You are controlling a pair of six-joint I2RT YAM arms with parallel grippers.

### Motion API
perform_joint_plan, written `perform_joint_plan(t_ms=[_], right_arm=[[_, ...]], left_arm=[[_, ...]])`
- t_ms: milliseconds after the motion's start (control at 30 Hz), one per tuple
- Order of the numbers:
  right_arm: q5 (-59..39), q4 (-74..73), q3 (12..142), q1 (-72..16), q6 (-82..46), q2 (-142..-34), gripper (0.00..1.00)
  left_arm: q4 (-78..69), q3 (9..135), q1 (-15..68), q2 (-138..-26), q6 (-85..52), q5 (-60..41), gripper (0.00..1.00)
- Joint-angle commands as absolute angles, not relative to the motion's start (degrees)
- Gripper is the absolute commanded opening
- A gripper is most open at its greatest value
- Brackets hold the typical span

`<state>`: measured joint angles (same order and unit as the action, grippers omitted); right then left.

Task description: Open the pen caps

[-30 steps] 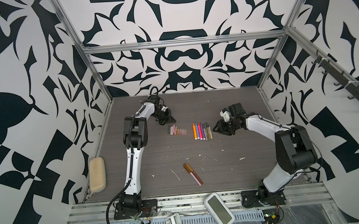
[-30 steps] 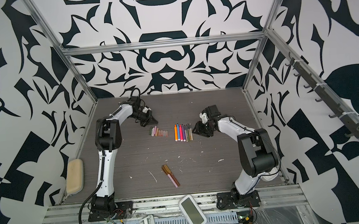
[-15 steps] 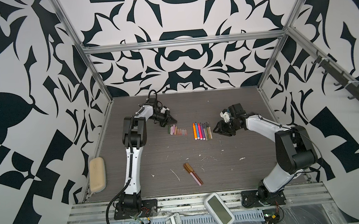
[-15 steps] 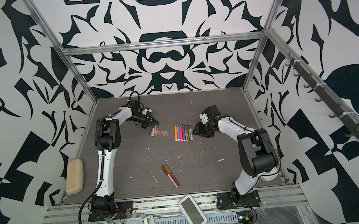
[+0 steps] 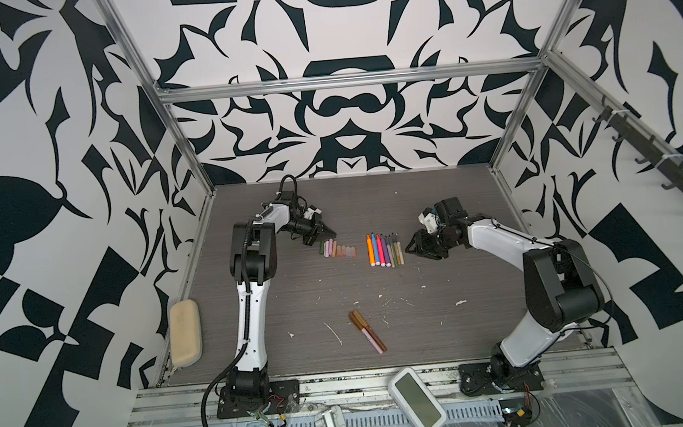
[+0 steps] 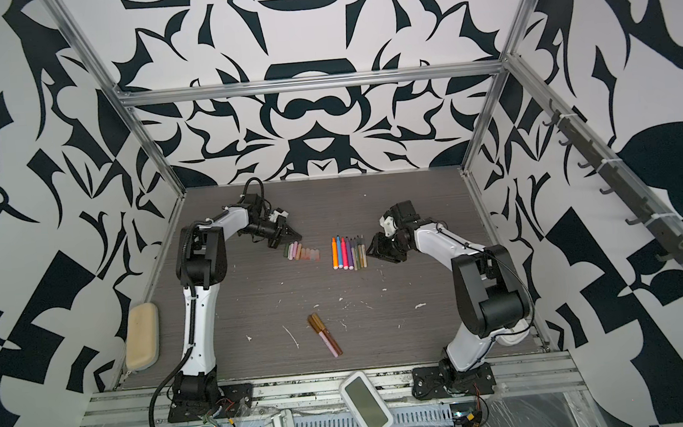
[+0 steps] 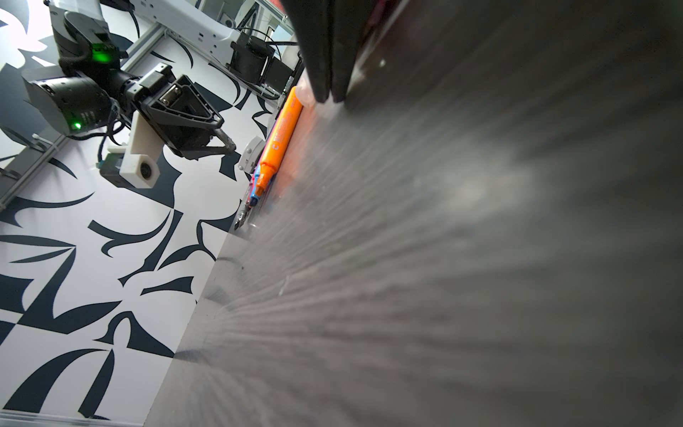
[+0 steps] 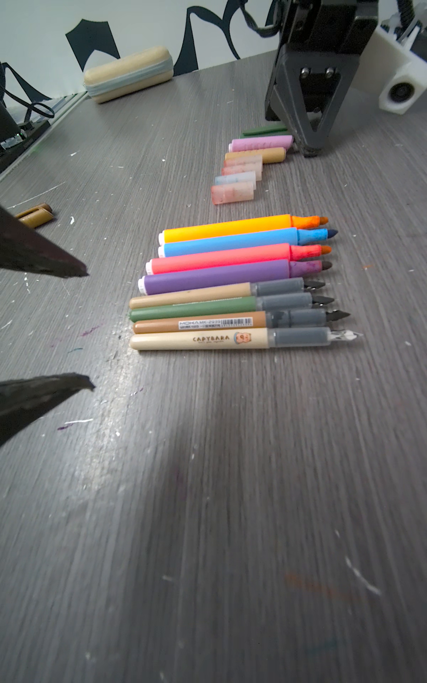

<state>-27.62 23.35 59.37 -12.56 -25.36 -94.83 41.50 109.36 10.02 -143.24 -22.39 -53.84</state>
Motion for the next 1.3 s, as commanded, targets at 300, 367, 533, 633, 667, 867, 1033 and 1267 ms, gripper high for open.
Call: perform_joint_plan(t_ms=[300, 367, 533, 633, 667, 867, 1033, 1267], right_arm=[[-27.43, 23.81, 58.40, -12.39, -25.09, -92.90, 0.46], [-27.45, 23.64, 58.35, -12.39, -25.14, -92.99, 0.46], [-27.60, 23.45, 58.14, -12.39, -25.27, -93.13, 0.46], [-27.74, 23.47, 58.04, -12.39, -25.24, -92.99, 0.46], [-27.77, 23.47, 58.01, -12.39, -25.22, -92.90, 0.46], [-27.51, 24.14, 57.92, -12.39, -24.97, -92.13, 0.46], [-27.16, 24.39, 57.09, -12.39, -25.08, -91.24, 0.46], [-27.36, 23.80, 55.81, -12.39, -25.31, -90.62, 0.46]], left_arm=[[42.85, 105.57, 9.84, -142.30, -21.01, -48.93, 0.00], [42.43, 104.81, 9.84, -141.91, -21.08, -48.94, 0.00], [42.18, 104.20, 9.80, -141.50, -21.38, -49.02, 0.00], [42.09, 104.80, 9.84, -141.42, -21.69, -48.87, 0.00], [42.06, 105.12, 9.84, -141.54, -21.91, -48.84, 0.00], [40.60, 108.23, 9.84, -140.96, -26.05, -49.26, 0.03], [40.09, 113.53, 9.71, -140.36, -31.15, -49.12, 0.08], [41.72, 112.01, 7.28, -137.37, -32.20, -43.69, 0.01]])
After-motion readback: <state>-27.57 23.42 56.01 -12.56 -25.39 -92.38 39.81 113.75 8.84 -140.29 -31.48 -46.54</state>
